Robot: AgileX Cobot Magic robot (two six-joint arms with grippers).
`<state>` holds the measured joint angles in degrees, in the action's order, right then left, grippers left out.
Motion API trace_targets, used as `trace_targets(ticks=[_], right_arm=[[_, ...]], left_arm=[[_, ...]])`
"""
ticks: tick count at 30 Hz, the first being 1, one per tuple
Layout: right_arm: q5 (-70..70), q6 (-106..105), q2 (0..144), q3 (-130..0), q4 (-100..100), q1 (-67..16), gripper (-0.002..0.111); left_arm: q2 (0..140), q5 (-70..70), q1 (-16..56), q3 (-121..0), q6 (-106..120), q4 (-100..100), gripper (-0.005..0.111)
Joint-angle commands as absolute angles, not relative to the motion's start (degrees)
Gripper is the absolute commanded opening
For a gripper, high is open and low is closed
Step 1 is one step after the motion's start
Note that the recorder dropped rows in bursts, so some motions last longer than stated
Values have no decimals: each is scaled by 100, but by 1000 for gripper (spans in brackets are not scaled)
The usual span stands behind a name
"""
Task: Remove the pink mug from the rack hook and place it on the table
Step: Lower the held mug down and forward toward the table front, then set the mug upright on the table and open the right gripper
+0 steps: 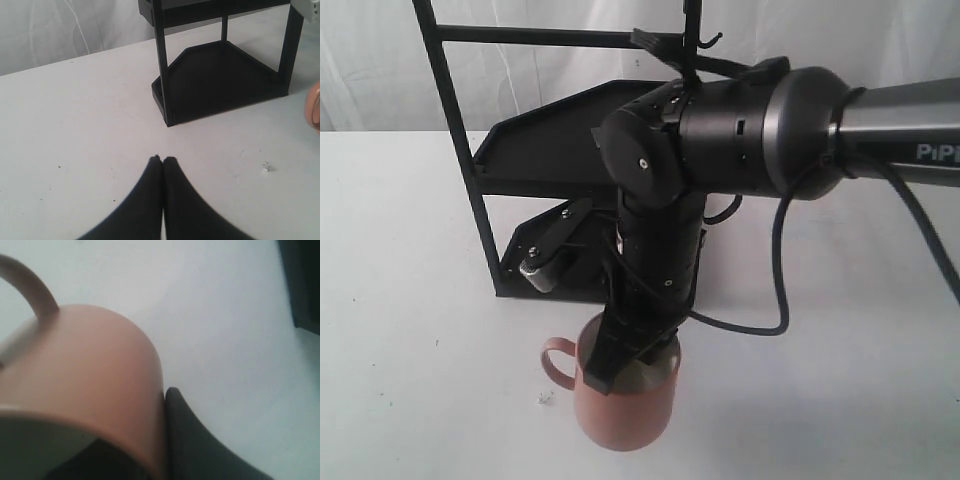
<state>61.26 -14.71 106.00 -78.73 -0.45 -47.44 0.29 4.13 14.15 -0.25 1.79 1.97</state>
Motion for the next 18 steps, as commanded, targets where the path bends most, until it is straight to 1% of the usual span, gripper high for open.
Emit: trace_targets(ticks=[1, 9, 14, 18], right_arm=[[6147, -1542, 10686, -7955, -193, -4930, 0], [6118, -1520, 10869, -7955, -363, -4956, 0], [5784, -1520, 10869, -7955, -363, -4956, 0], [5783, -1520, 10962, -7955, -363, -4956, 0]], left_arm=[[0, 439, 1398, 0, 151, 204, 0], [0, 439, 1398, 0, 151, 204, 0], [0, 439, 1398, 0, 151, 204, 0], [0, 439, 1398, 0, 151, 204, 0]])
